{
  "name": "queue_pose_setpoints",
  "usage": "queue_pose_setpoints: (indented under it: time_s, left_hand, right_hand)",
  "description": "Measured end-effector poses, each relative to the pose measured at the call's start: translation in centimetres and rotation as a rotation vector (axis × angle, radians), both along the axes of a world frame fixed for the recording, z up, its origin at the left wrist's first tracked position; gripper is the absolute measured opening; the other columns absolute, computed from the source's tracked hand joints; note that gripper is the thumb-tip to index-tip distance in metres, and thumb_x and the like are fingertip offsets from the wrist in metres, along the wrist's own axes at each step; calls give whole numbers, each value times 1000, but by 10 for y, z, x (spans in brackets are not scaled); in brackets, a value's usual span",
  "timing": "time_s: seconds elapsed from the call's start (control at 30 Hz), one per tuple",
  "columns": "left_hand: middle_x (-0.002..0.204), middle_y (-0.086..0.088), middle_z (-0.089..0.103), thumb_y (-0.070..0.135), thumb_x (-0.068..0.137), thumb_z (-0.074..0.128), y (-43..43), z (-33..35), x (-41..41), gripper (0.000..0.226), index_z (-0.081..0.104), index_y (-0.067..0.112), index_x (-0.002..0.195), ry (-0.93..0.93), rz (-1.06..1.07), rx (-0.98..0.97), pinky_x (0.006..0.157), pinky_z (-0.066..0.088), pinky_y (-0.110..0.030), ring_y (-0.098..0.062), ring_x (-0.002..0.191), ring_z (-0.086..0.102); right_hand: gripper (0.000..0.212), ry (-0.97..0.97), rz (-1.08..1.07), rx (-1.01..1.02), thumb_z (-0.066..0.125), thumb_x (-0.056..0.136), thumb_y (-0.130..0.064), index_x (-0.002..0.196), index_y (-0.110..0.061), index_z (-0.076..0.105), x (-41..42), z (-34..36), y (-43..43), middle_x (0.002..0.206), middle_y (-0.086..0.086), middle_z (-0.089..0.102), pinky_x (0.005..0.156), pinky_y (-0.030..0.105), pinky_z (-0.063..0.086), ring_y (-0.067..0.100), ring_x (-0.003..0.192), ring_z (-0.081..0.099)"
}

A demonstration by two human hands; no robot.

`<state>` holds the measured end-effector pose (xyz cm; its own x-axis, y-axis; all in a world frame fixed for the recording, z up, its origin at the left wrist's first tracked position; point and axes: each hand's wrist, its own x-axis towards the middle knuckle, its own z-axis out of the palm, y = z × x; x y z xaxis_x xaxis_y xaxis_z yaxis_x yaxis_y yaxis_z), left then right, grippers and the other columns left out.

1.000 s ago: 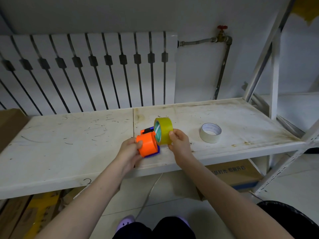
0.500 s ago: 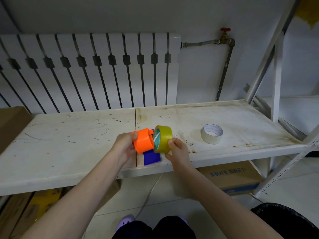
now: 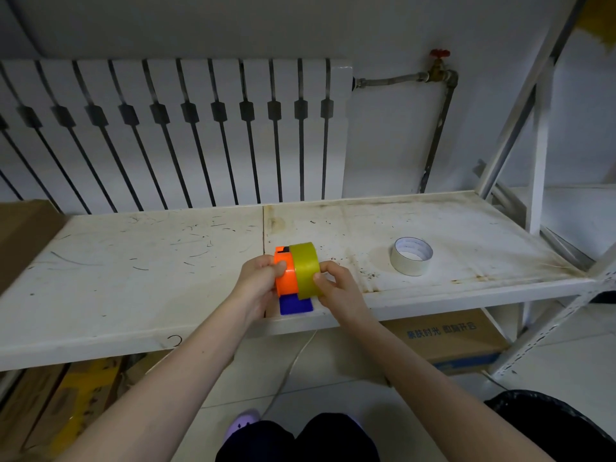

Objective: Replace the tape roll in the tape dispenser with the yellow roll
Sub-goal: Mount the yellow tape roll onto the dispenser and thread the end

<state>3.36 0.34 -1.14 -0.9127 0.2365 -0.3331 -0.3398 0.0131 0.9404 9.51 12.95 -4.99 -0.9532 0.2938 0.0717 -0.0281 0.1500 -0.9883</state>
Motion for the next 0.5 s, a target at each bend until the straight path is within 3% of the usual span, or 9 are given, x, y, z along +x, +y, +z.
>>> queue_pose_setpoints:
  time_s: [0.1, 0.2, 0.33, 0.5]
  left_hand:
    - [86, -8, 61, 8, 95, 50, 1, -2, 2, 11, 56, 12, 86, 5, -7, 31, 63, 50, -31, -19, 77, 59]
    - [90, -8, 61, 11, 96, 48, 1, -4, 3, 9, 56, 8, 99, -10, -29, 52, 65, 50, -30, -19, 80, 60]
    - [92, -8, 60, 13, 98, 44, 1, -8, 5, 12, 51, 7, 106, -50, -54, 80, 65, 50, -31, -20, 82, 60]
    - [94, -8, 60, 12, 98, 43, 0, -11, 6, 13, 51, 8, 108, -51, -66, 71, 64, 50, -30, -19, 82, 59]
  right_hand:
    - [10, -31, -12, 163, 45, 92, -31, 87, -27, 53, -3, -8, -2, 109, 2, 48, 82, 37, 50, 25, 108, 52]
    - [6, -32, -15, 242, 44, 96, -25, 99, -23, 49, -2, -14, -2, 117, 1, 42, 94, 44, 50, 23, 115, 48]
    - [17, -51, -21, 282, 43, 97, -23, 113, -18, 48, 1, -17, -2, 122, 3, 40, 96, 41, 51, 19, 115, 48]
    - [17, -61, -5, 254, 45, 97, -20, 112, -16, 50, 5, -21, -3, 124, 9, 45, 90, 30, 50, 18, 113, 52]
